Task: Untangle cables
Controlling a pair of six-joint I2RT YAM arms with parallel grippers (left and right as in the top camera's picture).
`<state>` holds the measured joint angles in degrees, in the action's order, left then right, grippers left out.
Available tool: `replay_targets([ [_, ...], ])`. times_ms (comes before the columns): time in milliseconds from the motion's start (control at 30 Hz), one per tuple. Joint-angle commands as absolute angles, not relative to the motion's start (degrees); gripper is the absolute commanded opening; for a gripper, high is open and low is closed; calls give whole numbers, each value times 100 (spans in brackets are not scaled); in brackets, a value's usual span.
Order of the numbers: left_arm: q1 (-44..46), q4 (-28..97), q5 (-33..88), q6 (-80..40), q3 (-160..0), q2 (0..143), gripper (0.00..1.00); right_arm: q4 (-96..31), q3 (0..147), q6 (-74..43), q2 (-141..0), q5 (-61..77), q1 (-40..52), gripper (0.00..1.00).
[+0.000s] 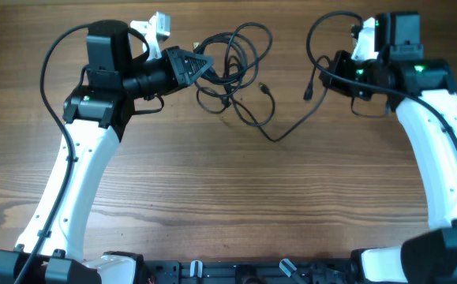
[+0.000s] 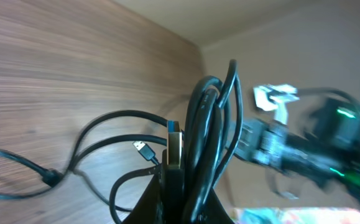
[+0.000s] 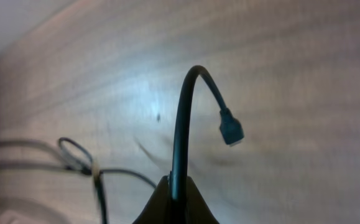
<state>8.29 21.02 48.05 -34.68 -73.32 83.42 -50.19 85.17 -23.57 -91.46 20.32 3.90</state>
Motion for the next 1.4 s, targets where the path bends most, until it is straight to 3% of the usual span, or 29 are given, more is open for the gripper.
replay_targets([
  [0,845,1833,6088,-3802,-7352,8289,4,-4344,8499,-2416,-9424,1994,342,4],
  [267,642,2447,6700,-3135,-7352,8289,4,-3157,8527,-2443,-9177,1621,-399,4],
  [667,99,3435,6420,-2209,-7352,8289,4,-3190,8527,-3188,-8217,1562,-2211,4],
  [933,47,3564,6351,-2097,-7352,8289,4,-3778,8525,-2995,-8143,2117,-2482,5],
  [1000,49,3564,6222,-2102,-7352,8289,4,-3986,8525,-2694,-8143,2418,-2425,17],
  [1067,51,3568,6012,-2104,-7352,8289,4,-4270,8525,-2346,-8143,2724,-2309,45],
  [1167,51,3568,5771,-2145,-7352,8289,4,-4624,8525,-2034,-8143,2880,-1990,70],
  [1233,51,3570,5708,-2147,-7352,8289,4,-4733,8525,-1949,-8143,2882,-1798,76],
  [1367,54,3566,5264,-2609,-7352,8289,4,-4718,8525,-1817,-8143,3468,-1052,77],
])
